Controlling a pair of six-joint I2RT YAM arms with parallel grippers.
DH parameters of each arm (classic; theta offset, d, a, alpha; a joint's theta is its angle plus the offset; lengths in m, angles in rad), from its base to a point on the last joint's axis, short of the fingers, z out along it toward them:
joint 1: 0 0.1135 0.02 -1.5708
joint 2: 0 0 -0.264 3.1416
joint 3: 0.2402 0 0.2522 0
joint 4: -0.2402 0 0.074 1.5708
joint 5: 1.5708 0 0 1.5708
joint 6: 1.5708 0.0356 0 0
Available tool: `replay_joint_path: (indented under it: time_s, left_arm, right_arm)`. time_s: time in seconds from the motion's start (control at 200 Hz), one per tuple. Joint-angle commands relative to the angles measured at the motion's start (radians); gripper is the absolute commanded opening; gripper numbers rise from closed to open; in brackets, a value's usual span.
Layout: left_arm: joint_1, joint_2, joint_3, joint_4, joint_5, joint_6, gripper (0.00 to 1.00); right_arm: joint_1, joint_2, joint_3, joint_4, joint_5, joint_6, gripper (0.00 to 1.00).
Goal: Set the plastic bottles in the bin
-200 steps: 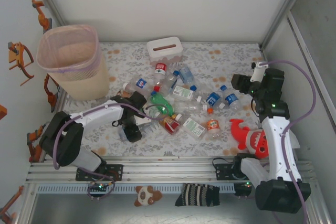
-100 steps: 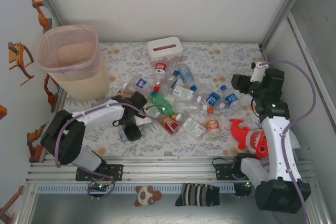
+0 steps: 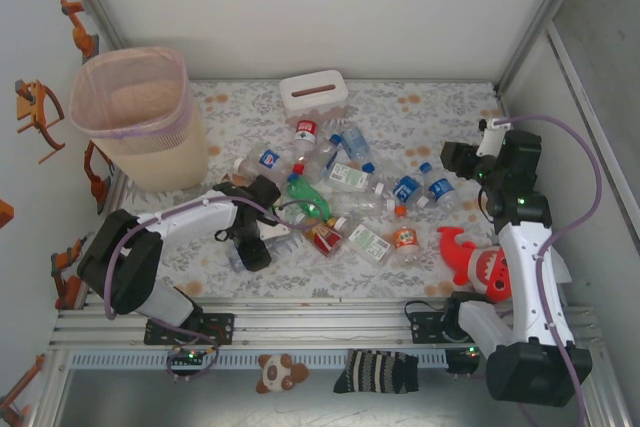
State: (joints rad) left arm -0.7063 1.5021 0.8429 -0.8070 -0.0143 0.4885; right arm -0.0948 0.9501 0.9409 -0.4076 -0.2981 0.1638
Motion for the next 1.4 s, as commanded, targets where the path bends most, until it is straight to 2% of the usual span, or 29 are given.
replay_joint_path:
  time_s: [0.0,0.295,0.681,1.086,1.397]
  left_arm:
    - [-0.004,0.005,0.003,-0.018,0.039,0.005,0.81]
    - [-0.007,0.099,0.023,-0.024,0.054,-0.002,0.84]
    - [-0.006,0.074,0.03,-0.036,0.063,0.001,0.72]
    - [0.012,-0.17,0.078,-0.105,0.086,0.013,0.68]
    - [0.083,-0.325,0.277,-0.104,0.071,-0.053,0.66]
  right_arm:
    - [0.007,-0.016,0.01,-0.002,0.008,-0.012,0.62]
    - [0.007,-0.024,0.006,-0.005,0.016,-0.017,0.62]
    - [0.006,-0.037,0.008,-0.013,0.02,-0.02,0.62]
    - [0.007,-0.061,0.017,-0.026,0.017,-0.017,0.62]
    - [0.007,-0.069,0.026,-0.03,0.01,-0.009,0.62]
